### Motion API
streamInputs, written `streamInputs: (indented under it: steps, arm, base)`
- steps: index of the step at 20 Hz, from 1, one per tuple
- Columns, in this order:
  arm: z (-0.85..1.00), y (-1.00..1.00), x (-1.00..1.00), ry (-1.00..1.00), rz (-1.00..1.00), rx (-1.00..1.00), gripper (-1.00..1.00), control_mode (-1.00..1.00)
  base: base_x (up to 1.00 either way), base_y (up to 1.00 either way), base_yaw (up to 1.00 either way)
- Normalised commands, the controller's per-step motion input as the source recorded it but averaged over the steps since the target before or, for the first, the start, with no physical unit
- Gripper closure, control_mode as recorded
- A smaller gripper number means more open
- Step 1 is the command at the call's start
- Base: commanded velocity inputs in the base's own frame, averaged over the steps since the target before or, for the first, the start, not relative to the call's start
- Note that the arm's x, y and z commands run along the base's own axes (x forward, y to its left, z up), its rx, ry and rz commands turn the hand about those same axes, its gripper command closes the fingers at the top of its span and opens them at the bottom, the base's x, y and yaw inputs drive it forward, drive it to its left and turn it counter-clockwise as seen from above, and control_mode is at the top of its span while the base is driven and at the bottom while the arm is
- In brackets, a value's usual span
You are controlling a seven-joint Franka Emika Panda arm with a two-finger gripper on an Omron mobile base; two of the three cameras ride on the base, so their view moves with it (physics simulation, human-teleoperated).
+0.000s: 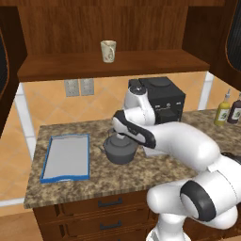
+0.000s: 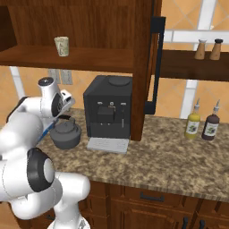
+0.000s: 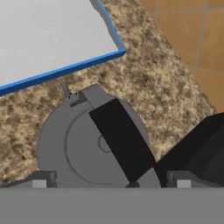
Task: Pick the kettle from the counter and place it on the tray. Then pick the mug from the cabinet and place it on the tray. Then close the cabinet doors.
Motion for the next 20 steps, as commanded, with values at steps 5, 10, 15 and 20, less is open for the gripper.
streamInputs:
  steps: [5, 10, 15, 20]
  arm:
    - [-0.22, 0.07, 0.37, 0.0, 0.0, -0.07, -1.0, -1.0]
    - [-0.2, 0.07, 0.42, 0.0, 0.01, -0.03, -1.0, -1.0]
    - [-0.2, 0.05, 0.26, 0.0, 0.01, 0.0, -1.0, -1.0]
    - [-0.3, 0.0, 0.0, 0.04, 0.0, -0.02, 1.0, -1.0]
  base:
    - [0.0, 0.0, 0.0]
    - [0.0, 0.0, 0.0]
    - [0.0, 0.0, 0.0]
    - [0.0, 0.0, 0.0]
